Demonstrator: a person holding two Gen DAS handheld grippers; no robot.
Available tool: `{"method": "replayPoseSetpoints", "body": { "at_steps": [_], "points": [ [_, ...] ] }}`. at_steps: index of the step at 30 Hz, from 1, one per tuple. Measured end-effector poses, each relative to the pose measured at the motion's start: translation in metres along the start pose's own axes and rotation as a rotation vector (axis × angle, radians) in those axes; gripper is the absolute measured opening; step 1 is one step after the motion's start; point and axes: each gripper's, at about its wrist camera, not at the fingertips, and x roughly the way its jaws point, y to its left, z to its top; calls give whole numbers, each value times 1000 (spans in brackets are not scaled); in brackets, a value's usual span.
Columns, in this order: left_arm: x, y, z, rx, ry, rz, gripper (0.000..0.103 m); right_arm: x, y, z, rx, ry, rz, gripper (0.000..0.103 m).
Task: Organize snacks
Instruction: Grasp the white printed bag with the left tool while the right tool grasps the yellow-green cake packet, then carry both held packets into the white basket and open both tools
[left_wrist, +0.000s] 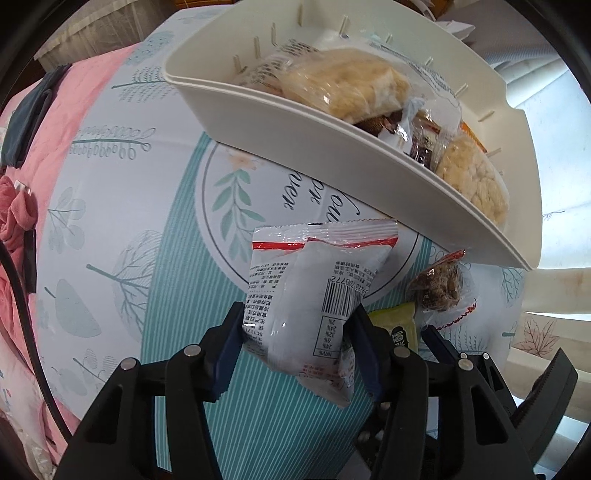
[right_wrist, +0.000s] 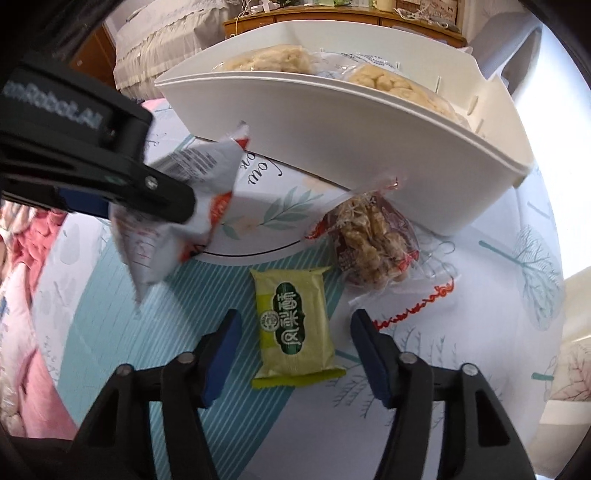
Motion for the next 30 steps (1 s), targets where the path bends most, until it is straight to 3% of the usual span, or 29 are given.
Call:
{"method": "replayPoseSetpoints", "body": {
  "at_steps": [5,12,18,30],
  "points": [
    [-14,13,-1,-17,-26,1,54,1,7,0,-29,-1,-36,40],
    [-40,24,-6,-33,-61,-1,54,1,10,0,-9,31,-37,38],
    [-60,40,-15,-42,-85,-4,54,2,28,7,41,108,-29,37],
    [-96,73,-1,5,-79,-70,54,1,44,6,381,296,120,37]
  ]
}}
